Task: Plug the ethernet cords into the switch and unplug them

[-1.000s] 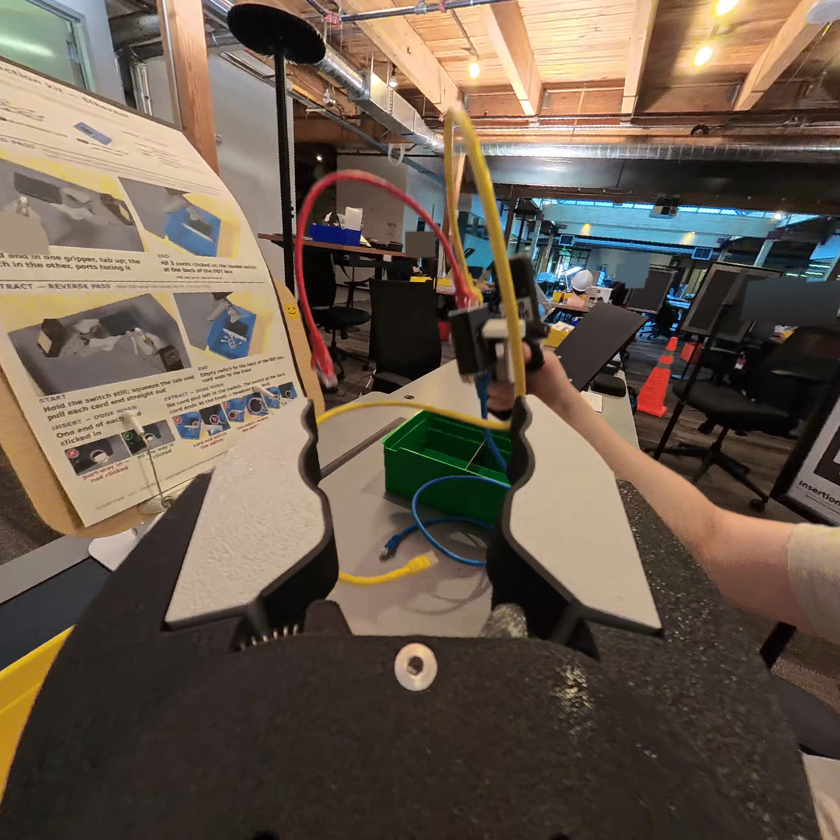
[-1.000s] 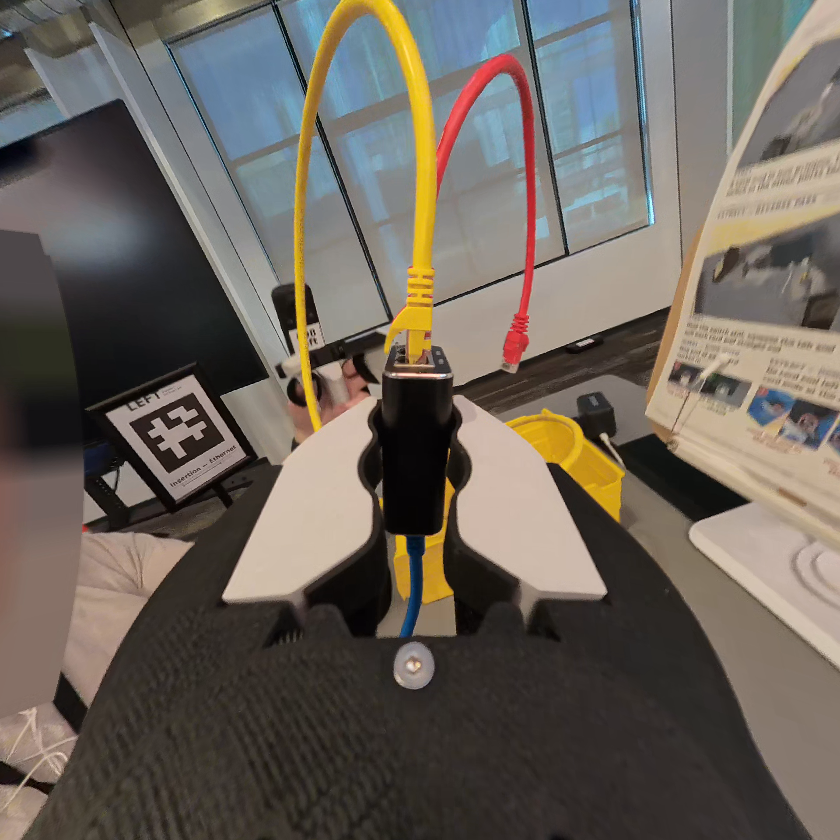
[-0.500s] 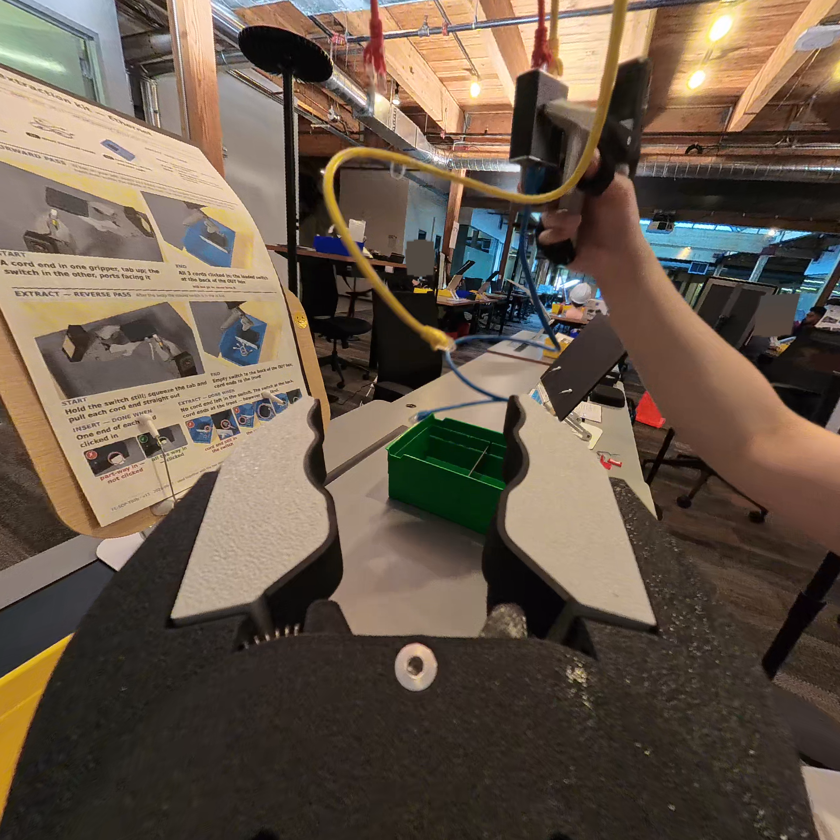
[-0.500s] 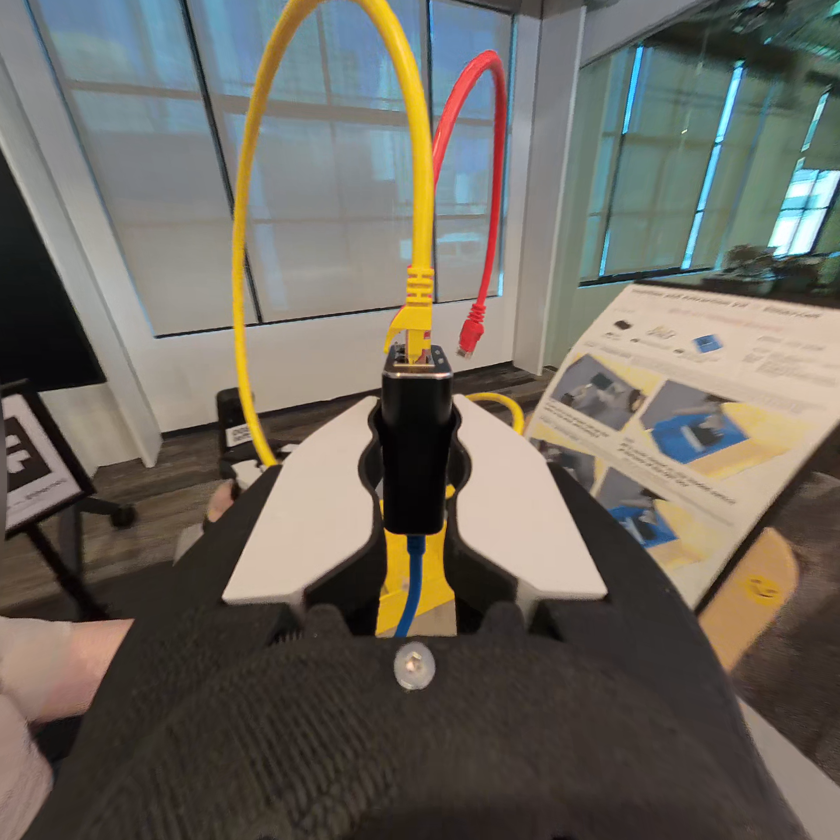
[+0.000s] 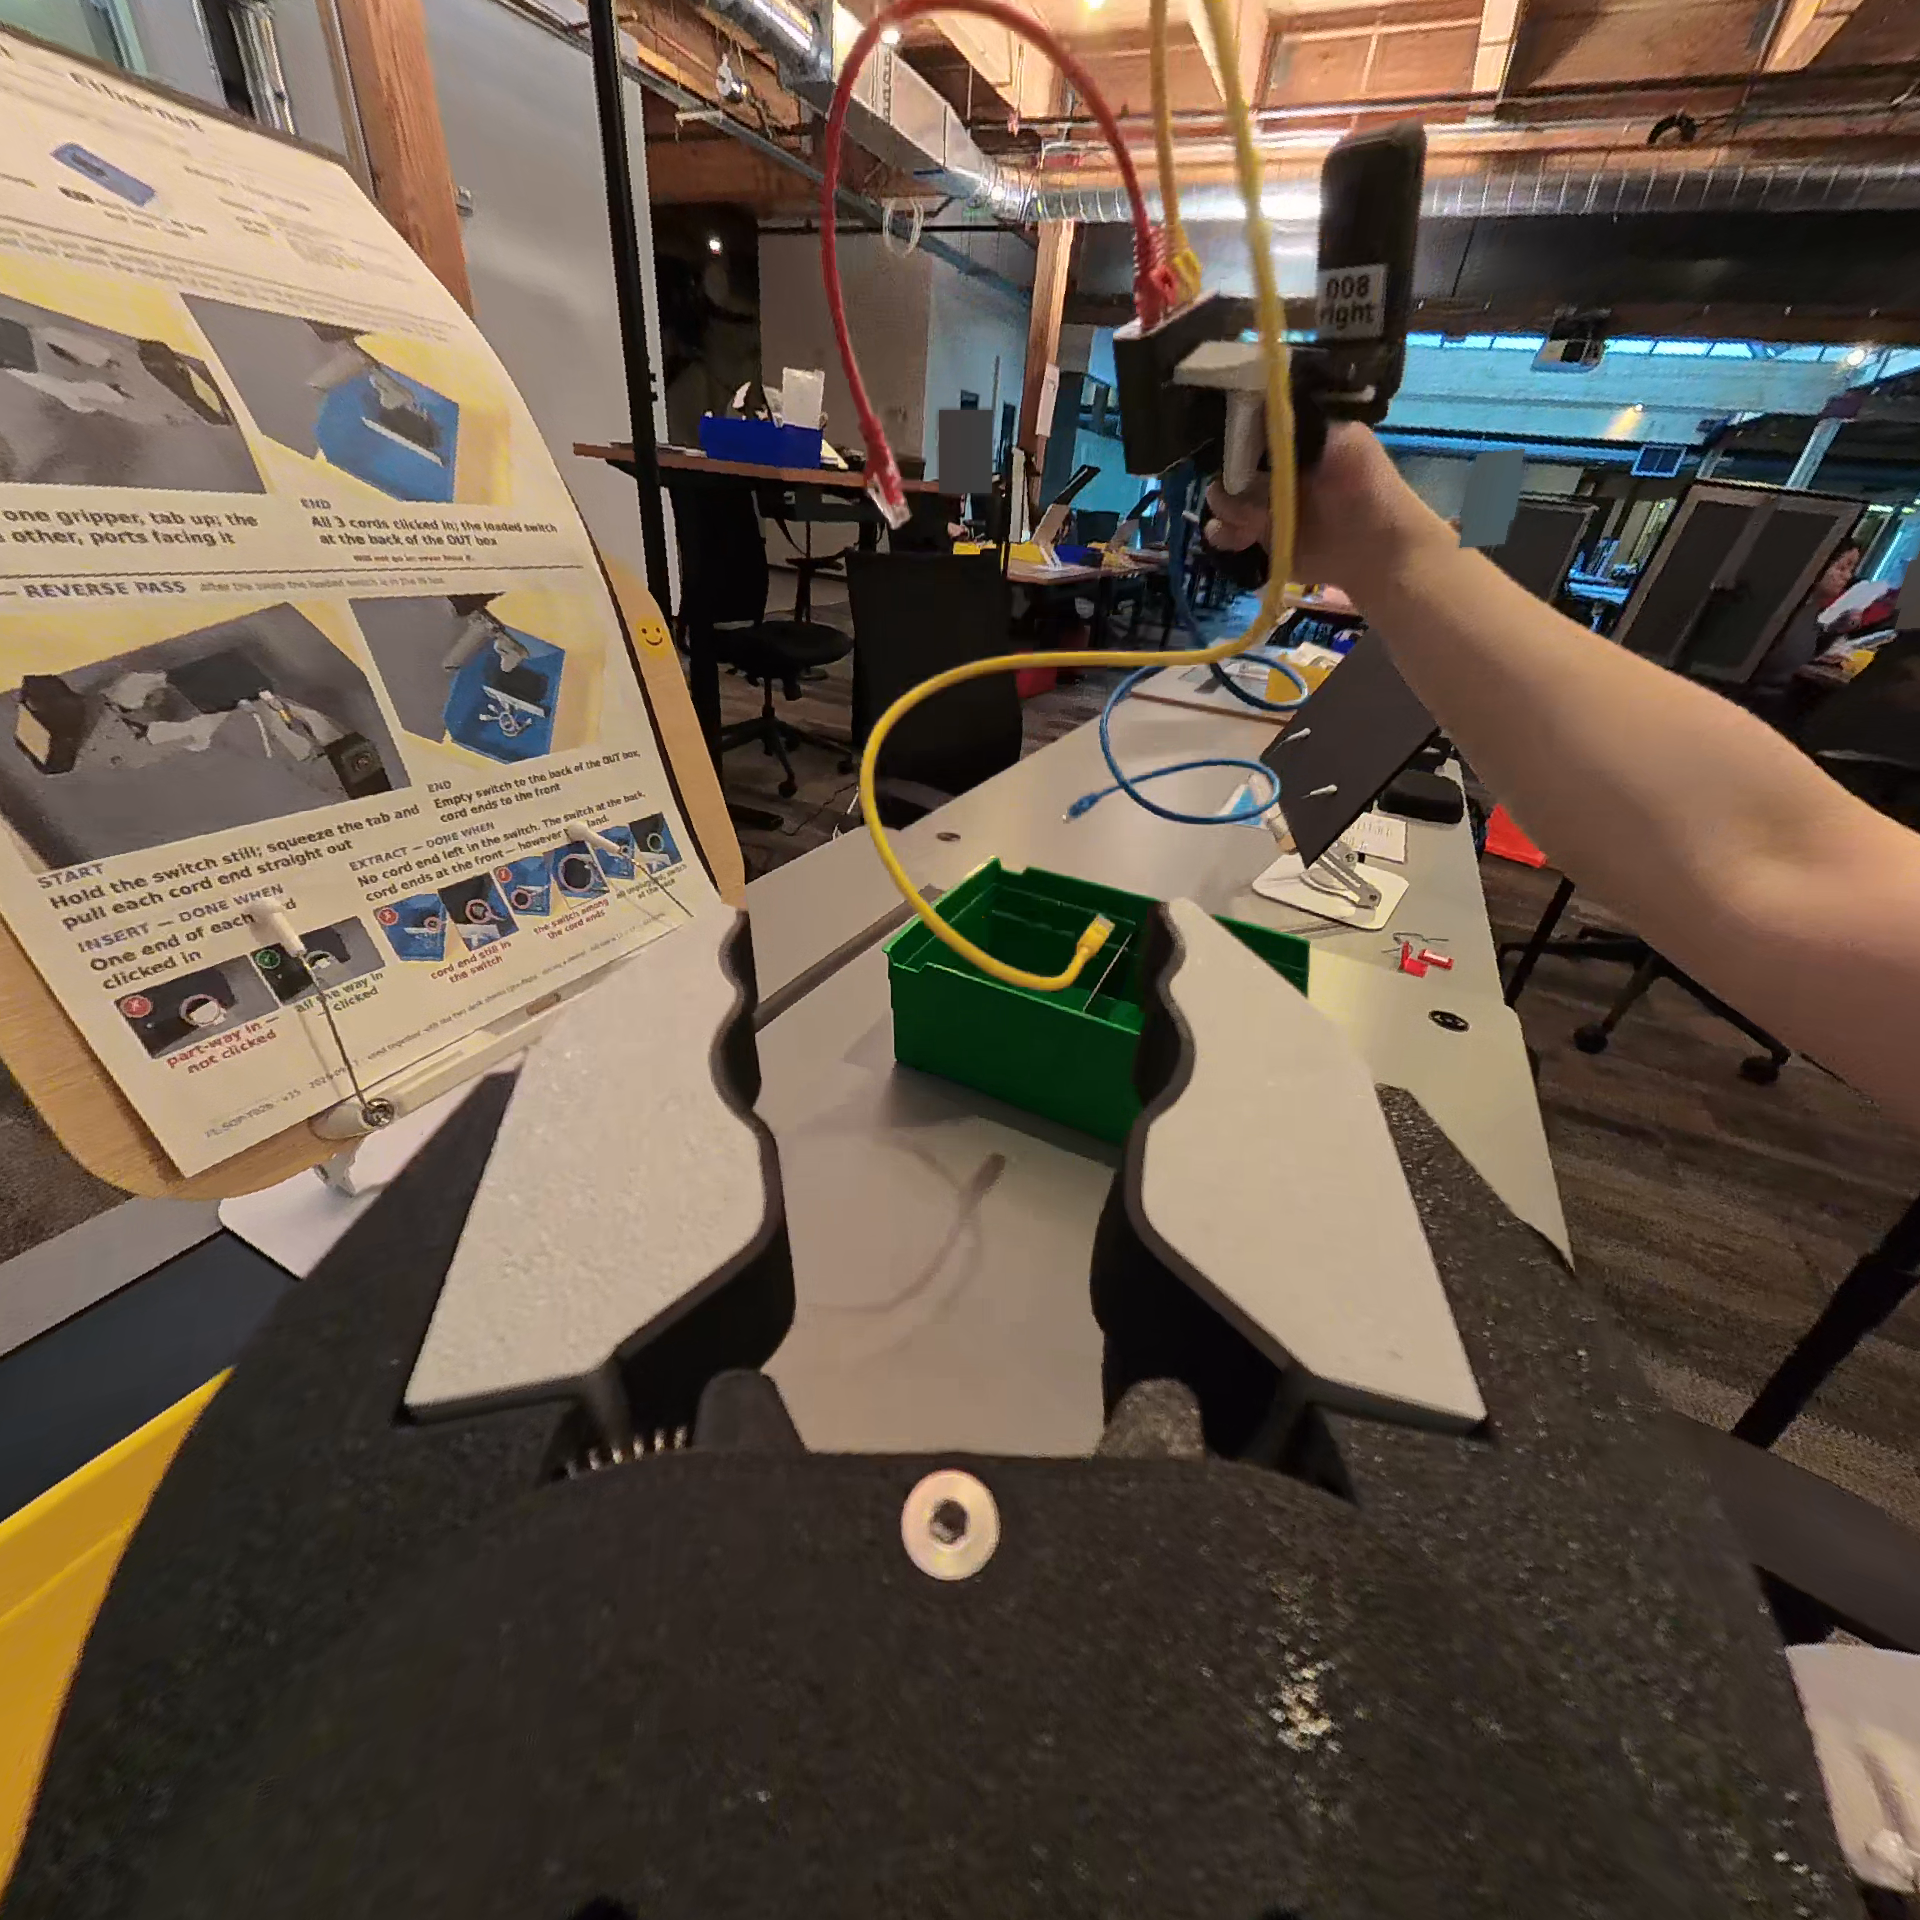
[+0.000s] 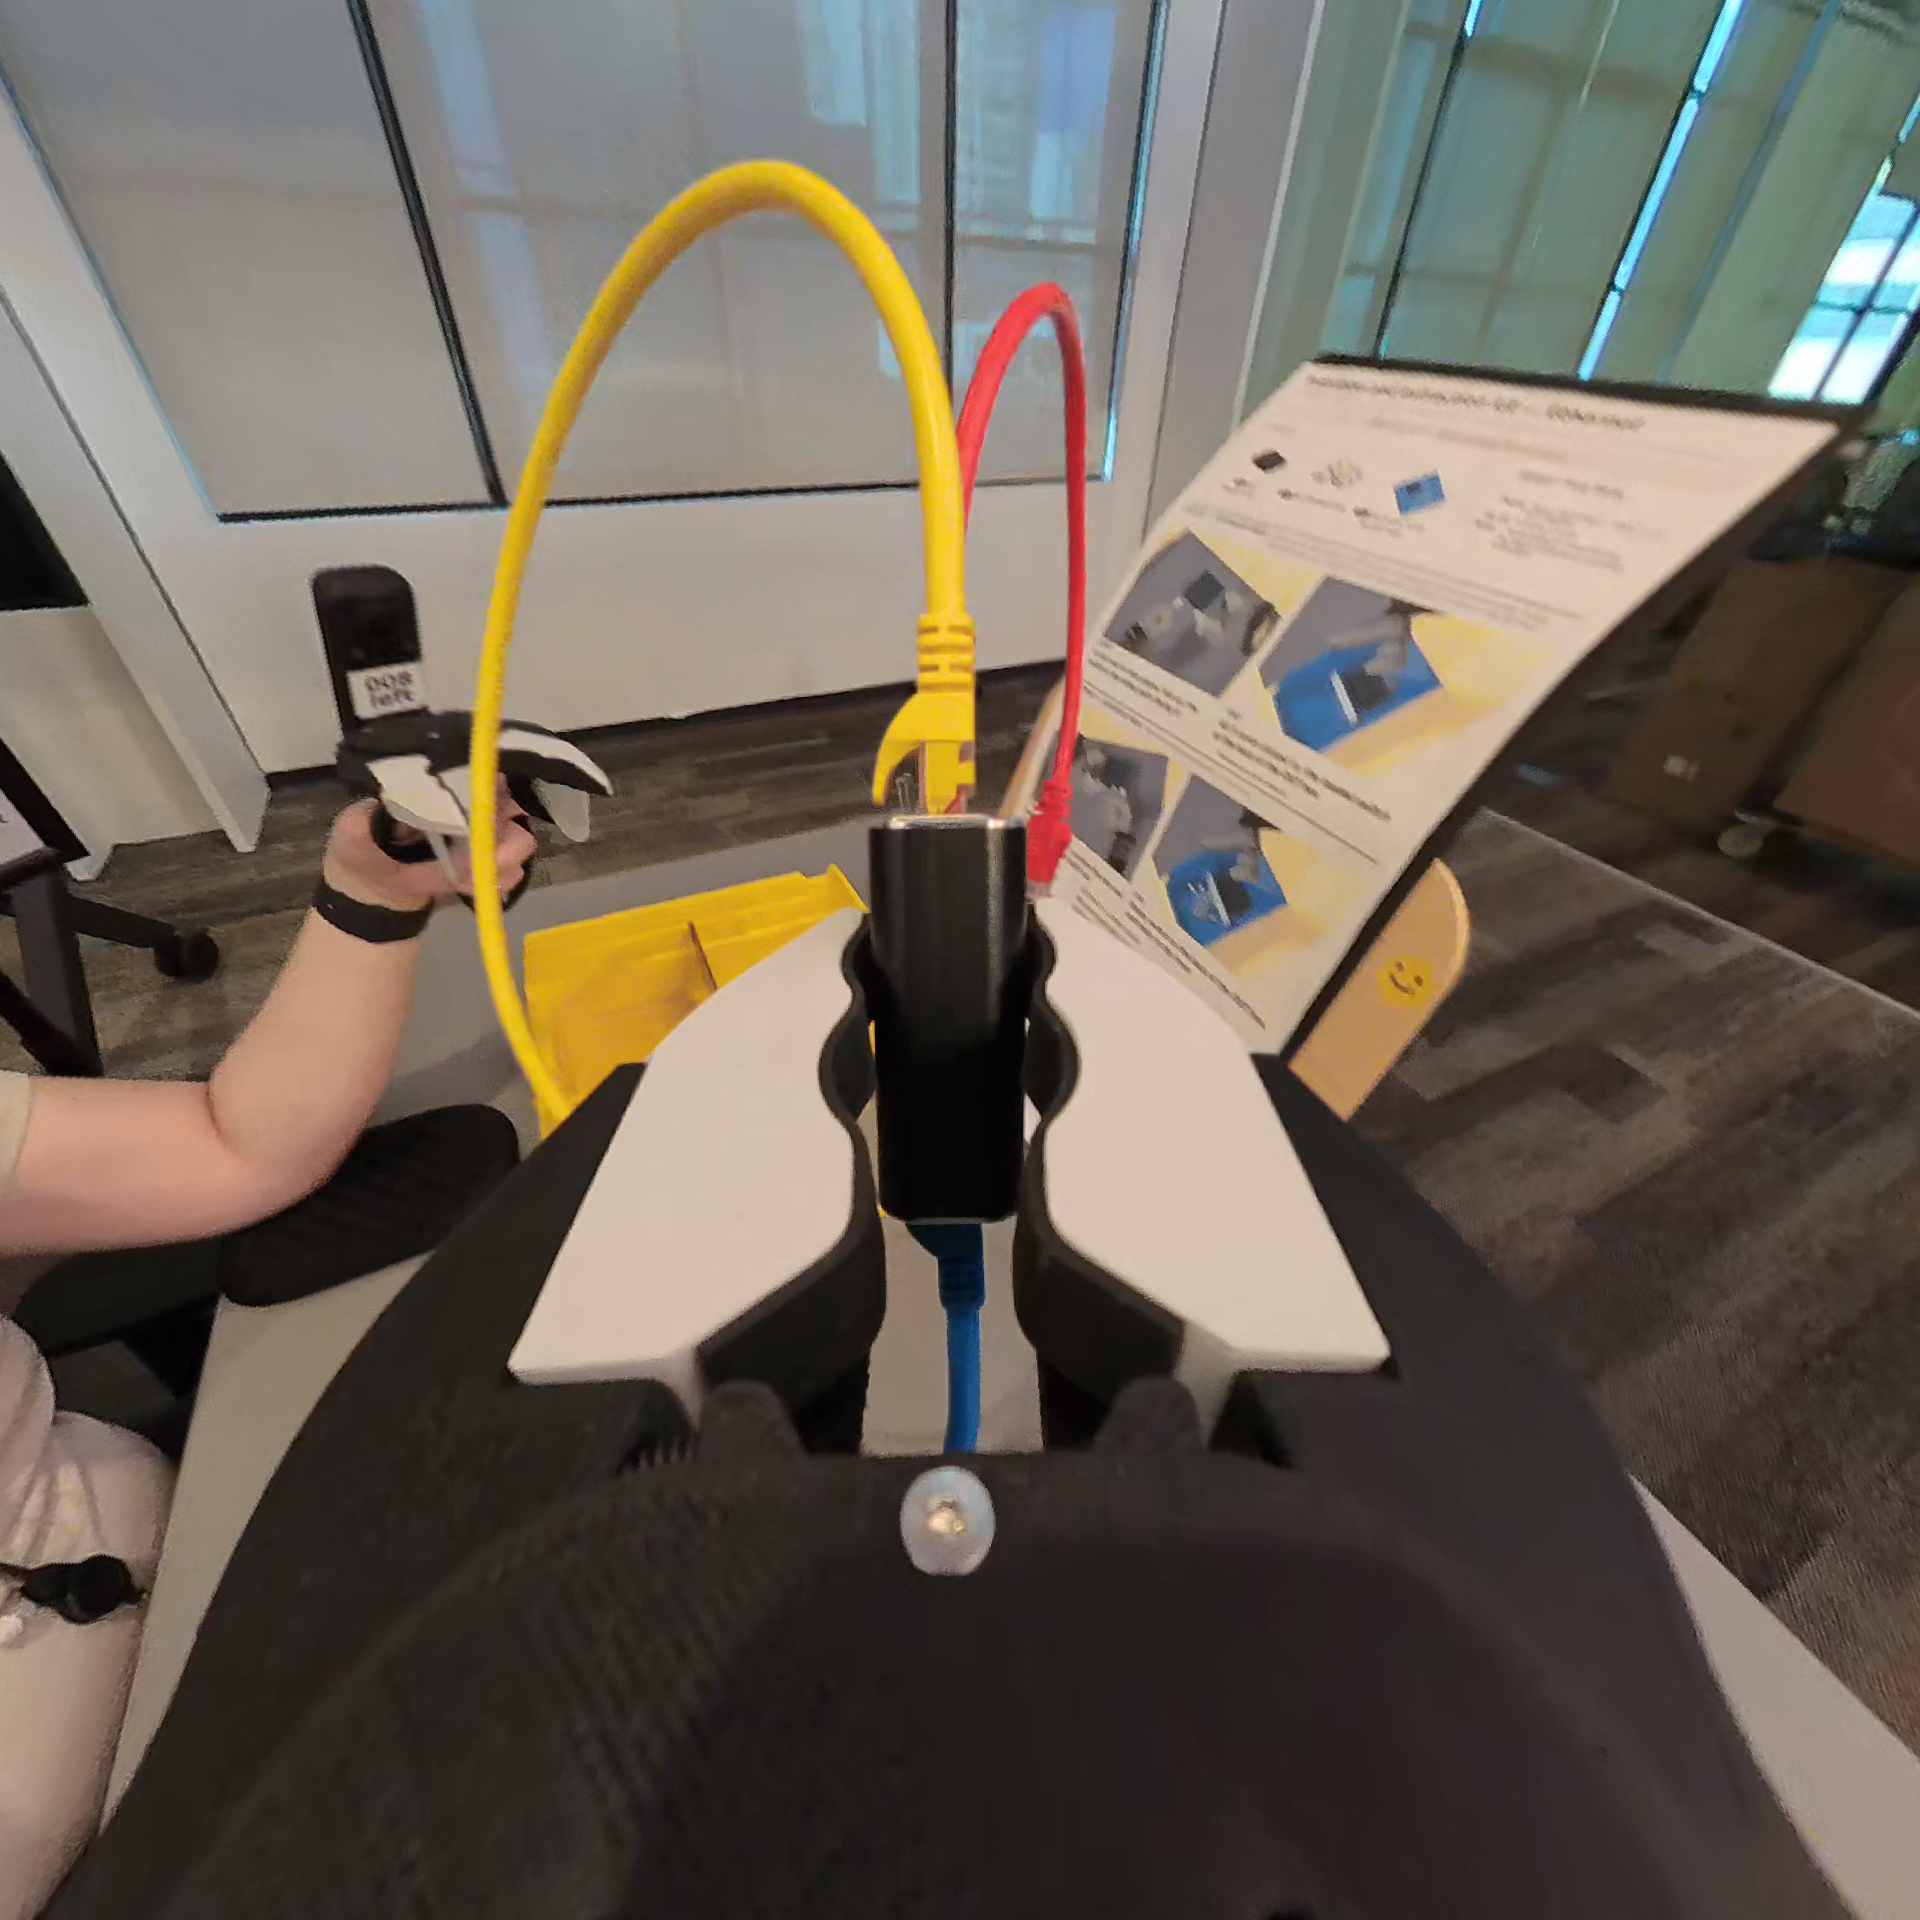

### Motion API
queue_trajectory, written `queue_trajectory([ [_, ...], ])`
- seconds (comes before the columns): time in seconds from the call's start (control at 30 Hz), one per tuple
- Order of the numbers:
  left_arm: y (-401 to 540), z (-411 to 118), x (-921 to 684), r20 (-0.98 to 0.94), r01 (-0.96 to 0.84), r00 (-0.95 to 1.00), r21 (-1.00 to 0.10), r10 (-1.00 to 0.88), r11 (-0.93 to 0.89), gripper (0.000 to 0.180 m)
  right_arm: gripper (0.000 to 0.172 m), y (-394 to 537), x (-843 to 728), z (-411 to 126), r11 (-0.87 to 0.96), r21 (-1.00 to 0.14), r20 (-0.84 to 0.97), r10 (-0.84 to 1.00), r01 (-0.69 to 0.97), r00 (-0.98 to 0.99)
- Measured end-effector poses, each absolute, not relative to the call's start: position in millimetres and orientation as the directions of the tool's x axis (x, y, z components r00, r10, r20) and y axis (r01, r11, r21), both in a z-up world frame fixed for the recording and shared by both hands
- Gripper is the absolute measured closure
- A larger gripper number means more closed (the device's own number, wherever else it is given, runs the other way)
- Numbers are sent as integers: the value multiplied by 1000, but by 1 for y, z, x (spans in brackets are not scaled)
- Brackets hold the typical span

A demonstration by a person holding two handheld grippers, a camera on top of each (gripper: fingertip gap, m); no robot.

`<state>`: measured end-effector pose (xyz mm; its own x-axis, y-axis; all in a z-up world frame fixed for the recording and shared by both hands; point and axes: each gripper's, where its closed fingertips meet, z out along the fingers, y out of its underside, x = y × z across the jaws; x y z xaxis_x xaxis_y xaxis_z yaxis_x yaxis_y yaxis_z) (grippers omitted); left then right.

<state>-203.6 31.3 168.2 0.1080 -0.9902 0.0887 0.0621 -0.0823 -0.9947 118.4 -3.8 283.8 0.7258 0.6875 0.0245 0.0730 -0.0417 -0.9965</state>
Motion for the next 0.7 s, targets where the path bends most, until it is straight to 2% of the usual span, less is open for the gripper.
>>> queue_trajectory([
  [0.47,52,132,-178,130,-68,164,-987,-978,-142,113,146,-23,213,270,-231,-919,173,490,319,854],
  [0.6,53,123,-171,134,-100,168,-983,-977,-152,113,146,-31,229,260,-361,-826,245,460,432,853],
  [0.7,52,121,-169,128,-111,164,-983,-978,-147,113,146,-39,243,239,-508,-677,310,458,532,833],
])
